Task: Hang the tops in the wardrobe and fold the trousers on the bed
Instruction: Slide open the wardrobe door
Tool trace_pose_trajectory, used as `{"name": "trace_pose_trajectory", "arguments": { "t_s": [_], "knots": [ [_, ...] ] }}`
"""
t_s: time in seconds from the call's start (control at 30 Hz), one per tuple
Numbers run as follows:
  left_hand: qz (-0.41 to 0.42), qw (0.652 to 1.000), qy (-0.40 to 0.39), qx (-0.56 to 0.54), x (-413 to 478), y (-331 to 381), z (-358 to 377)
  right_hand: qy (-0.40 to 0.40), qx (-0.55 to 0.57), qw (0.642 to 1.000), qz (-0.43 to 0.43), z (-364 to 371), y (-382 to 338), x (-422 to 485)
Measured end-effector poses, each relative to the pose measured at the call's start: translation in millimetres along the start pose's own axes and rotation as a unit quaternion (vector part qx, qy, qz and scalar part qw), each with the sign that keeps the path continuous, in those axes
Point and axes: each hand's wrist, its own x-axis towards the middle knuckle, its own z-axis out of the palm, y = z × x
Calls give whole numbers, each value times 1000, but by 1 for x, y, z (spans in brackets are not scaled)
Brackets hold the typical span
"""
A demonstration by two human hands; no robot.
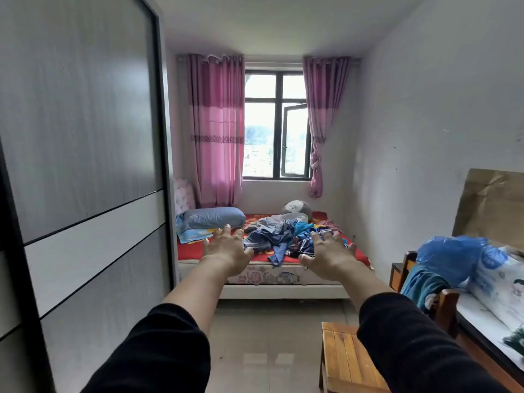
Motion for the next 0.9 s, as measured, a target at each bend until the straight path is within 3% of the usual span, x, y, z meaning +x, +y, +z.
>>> {"name": "trace_pose_trajectory", "arguments": {
  "t_s": [0.4, 0.9],
  "knots": [
    [2, 999, 18, 38, 84, -36, 25, 13, -21, 999, -29, 40, -33, 101],
    [-120, 991, 20, 63, 308, -112, 105, -28, -15, 986, -166, 128, -109, 364]
  ]
}}
